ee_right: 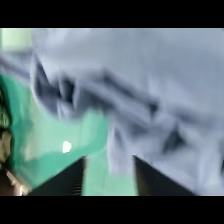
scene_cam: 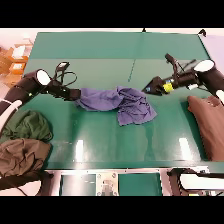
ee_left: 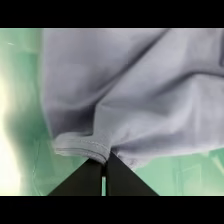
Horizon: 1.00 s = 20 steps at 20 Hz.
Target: Fold the shirts.
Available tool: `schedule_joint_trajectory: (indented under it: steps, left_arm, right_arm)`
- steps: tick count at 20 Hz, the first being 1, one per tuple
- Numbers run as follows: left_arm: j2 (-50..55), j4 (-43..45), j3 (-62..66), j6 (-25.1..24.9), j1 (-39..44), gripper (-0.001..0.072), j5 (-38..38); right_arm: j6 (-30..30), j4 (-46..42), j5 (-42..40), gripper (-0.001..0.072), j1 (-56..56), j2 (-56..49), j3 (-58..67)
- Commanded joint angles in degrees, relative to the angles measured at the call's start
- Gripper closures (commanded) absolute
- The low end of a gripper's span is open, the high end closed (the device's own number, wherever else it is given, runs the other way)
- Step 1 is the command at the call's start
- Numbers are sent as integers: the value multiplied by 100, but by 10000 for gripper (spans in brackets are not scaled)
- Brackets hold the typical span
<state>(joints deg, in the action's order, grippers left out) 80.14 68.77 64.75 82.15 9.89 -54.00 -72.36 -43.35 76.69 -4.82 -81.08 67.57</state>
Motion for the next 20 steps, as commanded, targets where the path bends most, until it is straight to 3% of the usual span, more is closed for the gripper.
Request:
schedule_joint_trajectory:
  steps: [1,4,7,11,15,17,18,20]
  left_arm:
    - [55,44,83,-157,-157,685,-103]
    - [52,33,85,-166,-155,685,-92]
    - [55,20,83,-168,-155,685,-103]
    - [55,20,85,-317,-155,686,-236]
    - [52,22,85,-435,-155,685,-422]
    - [52,35,83,-468,-155,686,-494]
    - [52,33,83,-466,-155,685,-529]
    - [50,79,90,-461,-155,686,-581]
  right_arm:
    - [-378,-170,-496,260,166,1058,-1655]
    - [-957,-166,-1958,202,1279,1290,-2938]
    - [-1440,-168,-3224,202,2337,837,-3036]
    - [-1921,-166,-3536,209,2876,-26,-2540]
    - [-1921,-144,-3805,374,2863,-402,-2094]
    - [-1915,-195,-3921,623,2859,-402,-1971]
    - [-1910,-247,-3917,696,2848,-402,-1926]
    - [-1912,-501,-3711,697,2730,-387,-1847]
